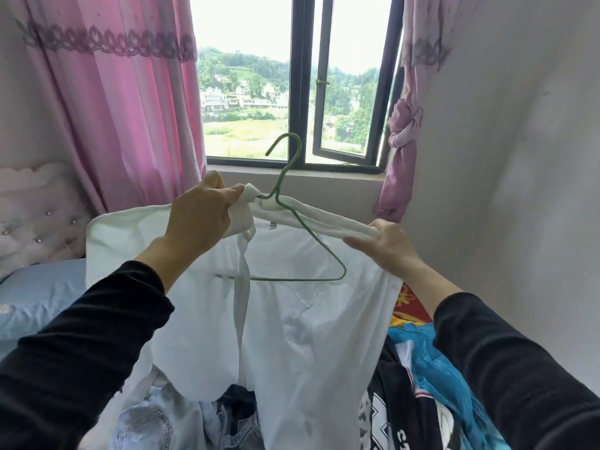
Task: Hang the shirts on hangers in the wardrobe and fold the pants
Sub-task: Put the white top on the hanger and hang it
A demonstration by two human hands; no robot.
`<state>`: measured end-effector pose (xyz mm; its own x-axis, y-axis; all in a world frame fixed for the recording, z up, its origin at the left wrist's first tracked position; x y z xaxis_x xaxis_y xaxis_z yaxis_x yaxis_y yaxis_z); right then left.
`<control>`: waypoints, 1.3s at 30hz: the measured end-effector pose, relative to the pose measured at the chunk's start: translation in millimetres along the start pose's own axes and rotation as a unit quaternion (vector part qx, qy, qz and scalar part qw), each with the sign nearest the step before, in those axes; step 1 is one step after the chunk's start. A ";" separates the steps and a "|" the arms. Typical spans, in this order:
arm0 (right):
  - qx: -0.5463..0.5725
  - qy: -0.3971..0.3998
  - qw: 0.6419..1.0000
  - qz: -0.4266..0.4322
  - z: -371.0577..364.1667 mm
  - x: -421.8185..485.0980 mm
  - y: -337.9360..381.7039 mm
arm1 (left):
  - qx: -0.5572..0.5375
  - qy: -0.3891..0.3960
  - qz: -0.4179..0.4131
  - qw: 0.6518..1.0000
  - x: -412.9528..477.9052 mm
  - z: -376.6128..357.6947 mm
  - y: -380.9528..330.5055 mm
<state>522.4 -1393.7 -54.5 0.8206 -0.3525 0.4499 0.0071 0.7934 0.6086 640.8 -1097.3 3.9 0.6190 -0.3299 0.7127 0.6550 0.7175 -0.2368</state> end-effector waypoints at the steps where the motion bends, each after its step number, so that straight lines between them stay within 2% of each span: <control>1: -0.001 0.025 1.000 -0.001 -1.1 -1.5 4.0 | -0.001 -0.002 0.011 1.000 -0.5 -1.0 0.9; 3: 0.041 0.048 0.998 -0.017 -3.1 -2.5 13.7 | -0.015 0.002 0.030 0.999 -2.8 -5.3 1.3; 6: 0.223 0.056 0.972 -0.053 -10.3 -3.6 43.2 | -0.067 0.022 0.066 0.995 -5.5 -16.6 -2.3; 8: 0.341 0.109 0.933 -0.039 -14.5 -5.4 66.7 | -0.097 0.036 0.093 0.990 -5.3 -24.4 -5.1; 10: 0.369 0.203 0.907 0.003 -10.2 -6.1 84.4 | -0.130 0.050 0.102 0.985 -4.6 -27.2 -7.7; 11: 0.360 0.233 0.903 0.029 -5.7 -5.1 90.7 | -0.145 0.055 0.101 0.983 -2.9 -25.8 -8.4; 12: 0.351 0.231 0.906 0.053 0.2 -3.0 95.0 | -0.158 0.056 0.097 0.981 -0.6 -23.2 -8.4; 13: 0.341 0.190 0.918 0.069 6.4 -0.3 97.5 | -0.172 0.053 0.095 0.979 1.8 -19.7 -8.0; 14: 0.312 0.116 0.939 0.088 13.3 3.5 97.6 | -0.187 0.045 0.096 0.977 5.3 -14.3 -7.4; 15: 0.238 0.033 0.965 0.109 20.0 7.4 96.3 | -0.205 0.035 0.100 0.973 9.3 -7.9 -7.1; 16: 0.122 -0.014 0.983 0.134 24.5 10.9 97.4 | -0.225 0.024 0.103 0.969 13.6 -1.1 -7.3; 17: 0.018 -0.011 0.988 0.155 24.7 14.3 100.7 | -0.243 0.013 0.103 0.965 18.3 6.0 -8.4; 18: -0.035 0.007 0.985 0.169 22.4 18.4 104.0 | -0.256 0.003 0.099 0.962 23.4 13.2 -11.0; 20: -0.026 -0.009 0.982 0.189 24.0 28.9 119.2 | -0.281 -0.011 0.088 0.956 34.3 28.0 -17.4; 23: 0.003 -0.127 0.971 0.202 42.5 50.6 147.1 | -0.315 -0.016 0.060 0.947 54.0 54.5 -19.9; 25: 0.019 -0.171 0.964 0.201 53.7 61.7 156.9 | -0.310 -0.016 0.048 0.949 63.3 69.1 -12.6; 27: 0.037 -0.164 0.967 0.193 55.1 65.3 158.1 | -0.275 0.018 0.070 0.959 61.4 73.3 2.8; 30: 0.043 -0.170 0.969 0.174 48.8 61.2 150.9 | -0.163 0.111 0.078 0.977 38.3 57.7 29.2; 32: 0.033 -0.167 0.971 0.168 43.8 54.6 150.2 | -0.167 0.128 0.080 0.974 25.7 50.7 40.0; 37: -0.028 -0.098 0.957 0.272 22.7 31.9 177.0 | -0.225 0.064 0.101 0.967 19.0 52.4 53.0; 39: 0.027 -0.075 0.955 0.287 19.0 22.7 191.0 | -0.221 0.023 0.098 0.970 15.6 56.8 56.0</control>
<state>531.6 -1259.5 84.4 0.5903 0.0624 0.8048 -0.4516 0.8519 0.2652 662.5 -1027.4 39.3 0.7623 -0.2481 0.5978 0.6385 0.4397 -0.6316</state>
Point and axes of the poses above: each hand's wrist, its own x-axis towards the middle knuckle, its own z-axis out of the back of the hand, y = z × x, the point moved 2 cm from there along x, towards the middle knuckle, and after that the axes turned 13 degrees about z, right-handed, at the moved point
